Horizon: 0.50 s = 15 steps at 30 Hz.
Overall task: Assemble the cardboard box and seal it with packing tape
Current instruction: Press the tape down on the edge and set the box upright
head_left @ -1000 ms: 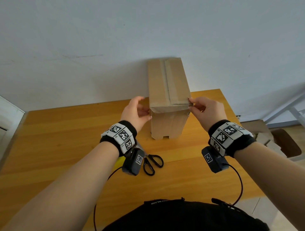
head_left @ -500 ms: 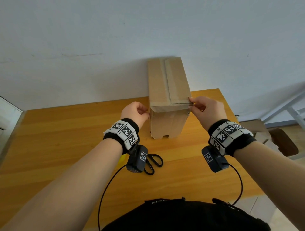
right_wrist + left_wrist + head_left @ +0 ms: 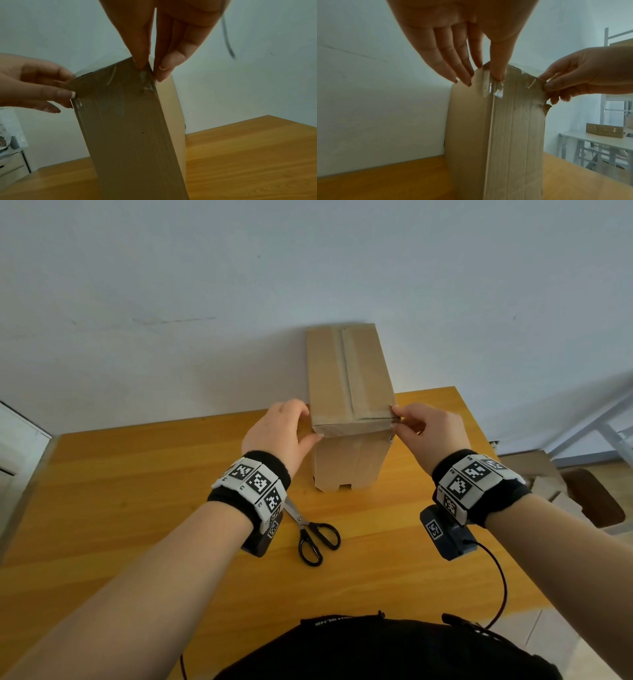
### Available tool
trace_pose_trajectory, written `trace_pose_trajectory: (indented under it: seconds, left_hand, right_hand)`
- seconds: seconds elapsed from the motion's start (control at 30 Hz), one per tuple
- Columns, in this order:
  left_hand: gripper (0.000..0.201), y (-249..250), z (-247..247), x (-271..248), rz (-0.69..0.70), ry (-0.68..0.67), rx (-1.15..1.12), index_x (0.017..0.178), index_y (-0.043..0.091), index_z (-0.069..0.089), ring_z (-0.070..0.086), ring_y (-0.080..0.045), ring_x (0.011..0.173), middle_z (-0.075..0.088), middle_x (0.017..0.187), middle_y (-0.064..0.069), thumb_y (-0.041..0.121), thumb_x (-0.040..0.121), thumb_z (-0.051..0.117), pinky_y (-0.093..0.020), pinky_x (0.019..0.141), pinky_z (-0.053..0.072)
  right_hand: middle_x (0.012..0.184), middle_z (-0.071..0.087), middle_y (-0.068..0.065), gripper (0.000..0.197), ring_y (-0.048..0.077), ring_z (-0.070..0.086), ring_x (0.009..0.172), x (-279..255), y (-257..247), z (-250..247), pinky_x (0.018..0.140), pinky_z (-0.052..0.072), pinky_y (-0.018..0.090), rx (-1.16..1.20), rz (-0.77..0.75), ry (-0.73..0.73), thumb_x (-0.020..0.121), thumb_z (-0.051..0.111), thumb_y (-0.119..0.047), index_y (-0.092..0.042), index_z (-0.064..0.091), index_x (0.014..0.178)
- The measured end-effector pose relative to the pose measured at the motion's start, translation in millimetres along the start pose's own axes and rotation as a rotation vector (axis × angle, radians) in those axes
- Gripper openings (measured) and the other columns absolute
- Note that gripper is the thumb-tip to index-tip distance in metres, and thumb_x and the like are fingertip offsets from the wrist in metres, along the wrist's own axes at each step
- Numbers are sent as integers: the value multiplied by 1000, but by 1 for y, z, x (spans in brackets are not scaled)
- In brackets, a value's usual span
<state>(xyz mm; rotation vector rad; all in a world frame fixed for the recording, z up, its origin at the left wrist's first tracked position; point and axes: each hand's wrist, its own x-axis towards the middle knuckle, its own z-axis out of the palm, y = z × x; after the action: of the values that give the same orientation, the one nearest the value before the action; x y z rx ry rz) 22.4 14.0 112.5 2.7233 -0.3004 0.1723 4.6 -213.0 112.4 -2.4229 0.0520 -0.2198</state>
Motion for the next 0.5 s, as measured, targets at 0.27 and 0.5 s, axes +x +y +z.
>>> trace_pose_trajectory:
  seconds: [0.27,0.5]
  left_hand:
    - [5,1,-1,-1,166,80,-132,85,16,63,56,-12,84,55,103,1,21,83,62,-29,77,51]
    - [6,-3,-1,2,139,79,-198,79,15,67,56,-12,91,59,98,2,21,80,66,-32,84,50]
  right_hand:
    - [93,69,2,30,16,64,84,2,3,-1,82,54,33,91,28,-3,86,63,-19,-18,64,116]
    - [86,70,4,28,25,67,83,-1,3,-4,75,57,41,171,78,-27,88,54,-15,-20,66,113]
